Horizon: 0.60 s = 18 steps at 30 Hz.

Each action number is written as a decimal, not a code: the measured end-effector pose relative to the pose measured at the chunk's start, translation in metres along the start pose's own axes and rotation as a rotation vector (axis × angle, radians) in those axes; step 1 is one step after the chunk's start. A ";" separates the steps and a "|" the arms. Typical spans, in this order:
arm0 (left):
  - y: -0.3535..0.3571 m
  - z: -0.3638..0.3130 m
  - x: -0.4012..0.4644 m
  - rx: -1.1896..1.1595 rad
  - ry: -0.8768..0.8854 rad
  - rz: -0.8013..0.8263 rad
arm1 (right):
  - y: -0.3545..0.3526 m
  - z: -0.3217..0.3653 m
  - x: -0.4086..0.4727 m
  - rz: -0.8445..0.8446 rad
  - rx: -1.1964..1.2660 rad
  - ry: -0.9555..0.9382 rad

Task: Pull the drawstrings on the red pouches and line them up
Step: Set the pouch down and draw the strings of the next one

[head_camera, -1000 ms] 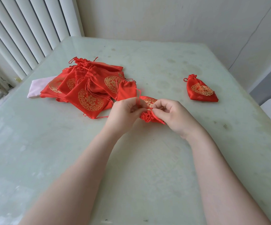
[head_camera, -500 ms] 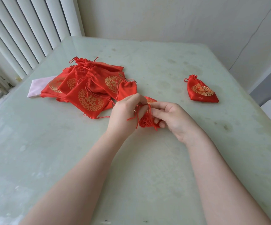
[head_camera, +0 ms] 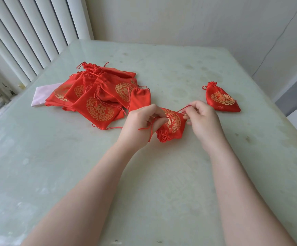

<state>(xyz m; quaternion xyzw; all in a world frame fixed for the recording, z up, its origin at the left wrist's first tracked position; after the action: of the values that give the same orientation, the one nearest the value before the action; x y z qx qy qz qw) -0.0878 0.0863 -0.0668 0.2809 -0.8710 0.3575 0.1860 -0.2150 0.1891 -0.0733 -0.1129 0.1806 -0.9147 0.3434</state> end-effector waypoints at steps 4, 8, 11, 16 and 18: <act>0.006 0.009 -0.001 -0.296 -0.280 0.044 | 0.024 0.000 -0.009 0.202 0.997 0.270; 0.001 0.018 -0.004 -0.512 -0.469 -0.084 | 0.030 0.002 -0.014 0.234 1.415 0.366; -0.010 0.030 -0.004 -0.399 -0.539 -0.190 | 0.017 -0.010 -0.008 0.099 1.504 0.401; 0.007 0.027 -0.007 -0.531 -0.668 -0.102 | 0.006 -0.014 -0.002 0.109 1.189 0.384; 0.007 0.024 -0.008 -0.622 -0.714 -0.099 | 0.011 -0.006 -0.005 0.194 0.878 0.293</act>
<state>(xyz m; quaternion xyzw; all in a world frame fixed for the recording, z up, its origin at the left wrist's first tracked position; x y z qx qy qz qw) -0.0894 0.0757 -0.0908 0.3583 -0.9318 -0.0484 -0.0327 -0.2071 0.1861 -0.0836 0.1909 -0.1671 -0.8745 0.4134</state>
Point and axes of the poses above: each hand's wrist, its own x-axis towards the middle knuckle, its own y-axis out of the palm, z = x × y, the point moved 6 cm from there along x, towards the middle knuckle, and after that the axes turned 7 degrees about z, right-handed, at the moved point
